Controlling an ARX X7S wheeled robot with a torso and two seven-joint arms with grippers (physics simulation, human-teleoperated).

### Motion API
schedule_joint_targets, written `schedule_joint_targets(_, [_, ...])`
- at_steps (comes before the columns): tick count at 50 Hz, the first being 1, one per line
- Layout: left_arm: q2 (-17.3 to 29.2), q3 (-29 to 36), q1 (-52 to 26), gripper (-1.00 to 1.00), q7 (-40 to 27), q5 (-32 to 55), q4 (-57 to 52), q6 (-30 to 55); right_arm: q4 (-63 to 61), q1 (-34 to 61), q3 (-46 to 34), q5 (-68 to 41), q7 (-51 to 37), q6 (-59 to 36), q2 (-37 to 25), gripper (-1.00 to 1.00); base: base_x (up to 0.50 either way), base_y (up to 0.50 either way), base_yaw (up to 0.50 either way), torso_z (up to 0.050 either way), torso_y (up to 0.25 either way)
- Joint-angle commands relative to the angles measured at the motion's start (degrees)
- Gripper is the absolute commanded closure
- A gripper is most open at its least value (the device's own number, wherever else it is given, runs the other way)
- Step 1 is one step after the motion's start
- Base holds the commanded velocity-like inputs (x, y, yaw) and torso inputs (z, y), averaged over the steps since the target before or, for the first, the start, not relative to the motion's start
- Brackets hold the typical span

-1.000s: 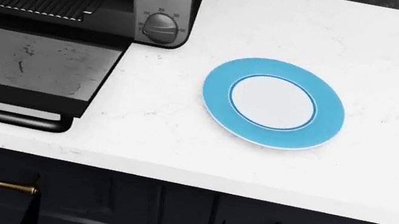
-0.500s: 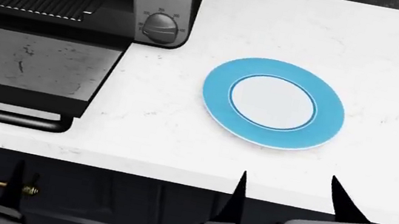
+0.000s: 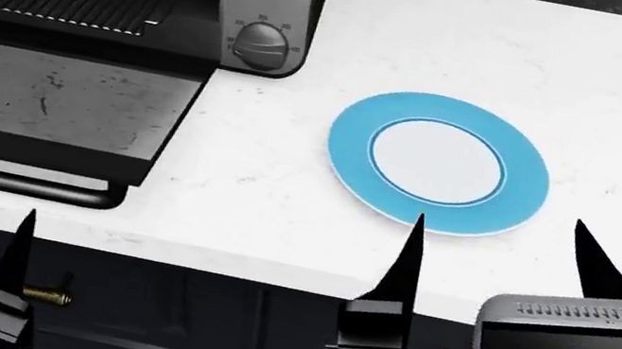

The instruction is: Pick the bread from the rack and place it on the plate on the counter.

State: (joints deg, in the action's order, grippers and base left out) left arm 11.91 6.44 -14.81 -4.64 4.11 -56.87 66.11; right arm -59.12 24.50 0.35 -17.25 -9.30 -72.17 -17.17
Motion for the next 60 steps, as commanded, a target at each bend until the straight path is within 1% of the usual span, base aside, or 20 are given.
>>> schedule_joint_targets(1, [-0.11,-1.98,-3.64,-1.0,1.28,-1.01,-2.0,4.44,-0.74,7.29,2.66,-18.76,-12.86,-4.26,-4.69,-1.0,0.0,0.5,0.0,0.046,0.086])
schedule_joint_targets(6, [0.14,-2.21,-3.42,-1.0,1.14,-0.8,-2.2,4.6,-0.41,8.56,2.31,-21.6,-15.06,-4.44,-5.45,-1.0,0.0,0.5,0.0,0.047,0.086])
schedule_joint_targets(19, [0.78,-2.51,-3.77,-1.0,0.57,-0.02,-2.6,5.34,0.11,9.31,1.94,-24.76,-17.78,-3.86,-6.31,-1.0,0.0,0.5,0.0,0.047,0.086])
schedule_joint_targets(27, [1.7,-2.88,-4.28,-1.0,-0.94,2.09,-3.06,5.96,-0.13,10.81,2.49,-27.2,-19.78,-4.22,-6.9,-1.0,0.0,0.5,0.0,0.047,0.086])
schedule_joint_targets(28, [1.96,-2.96,-4.53,-1.0,-1.43,2.76,-3.08,6.13,0.01,11.21,4.14,-28.76,-19.73,-4.67,-6.22,-1.0,0.0,0.0,0.0,0.047,0.086])
schedule_joint_targets(30, [2.65,-3.08,-5.11,-1.0,-2.91,4.72,-3.08,6.55,-0.65,12.37,4.04,-30.12,-21.01,-4.35,-7.18,-1.0,0.0,0.0,0.0,0.047,0.085])
schedule_joint_targets(31, [3.15,-3.08,-5.54,-1.0,-3.9,6.04,-3.08,6.8,-0.5,13.85,4.7,-31.96,-22.27,-6.69,-7.06,-1.0,0.0,0.0,0.0,0.047,0.088])
schedule_joint_targets(35, [5.02,-3.45,-6.48,-1.0,-8.12,11.71,-3.07,7.16,-0.69,19.37,7.83,-44.28,-30.69,-10.89,-8.56,-1.0,0.25,-0.04,0.0,0.047,0.086])
schedule_joint_targets(37, [6.0,-3.83,-6.52,-1.0,-10.28,14.62,-3.06,6.79,-0.54,21.27,8.33,-48.62,-33.85,-12.58,-8.62,-1.0,0.34,-0.05,0.0,0.048,0.086])
schedule_joint_targets(41, [8.1,-4.73,-6.09,-1.0,-14.31,20.07,-3.04,5.78,-0.11,22.75,8.73,-53.05,-37.27,-13.28,-9.03,-1.0,0.34,-0.05,0.0,0.047,0.086])
schedule_joint_targets(44, [9.09,-4.79,-6.08,-1.0,-16.39,22.57,-2.92,5.21,0.31,23.87,8.78,-55.88,-39.48,-13.79,-9.21,-1.0,0.34,-0.03,0.0,0.047,0.087])
schedule_joint_targets(48, [9.72,-4.73,-5.84,-1.0,-17.3,23.61,-2.51,4.35,0.7,24.35,8.03,-57.02,-40.67,-13.37,-9.65,-1.0,0.34,-0.03,0.0,0.047,0.084])
schedule_joint_targets(57, [10.73,-5.62,-5.3,-1.0,-18.98,26.08,-2.64,3.61,1.2,23.66,4.99,-55.69,-40.45,-11.64,-10.66,-1.0,0.34,-0.01,0.0,0.047,0.086])
schedule_joint_targets(60, [11.06,-5.48,-5.28,-1.0,-19.68,26.75,-2.51,3.33,1.46,24.68,5.28,-58.16,-42.2,-11.94,-10.76,-1.0,0.34,0.0,0.0,0.047,0.086])
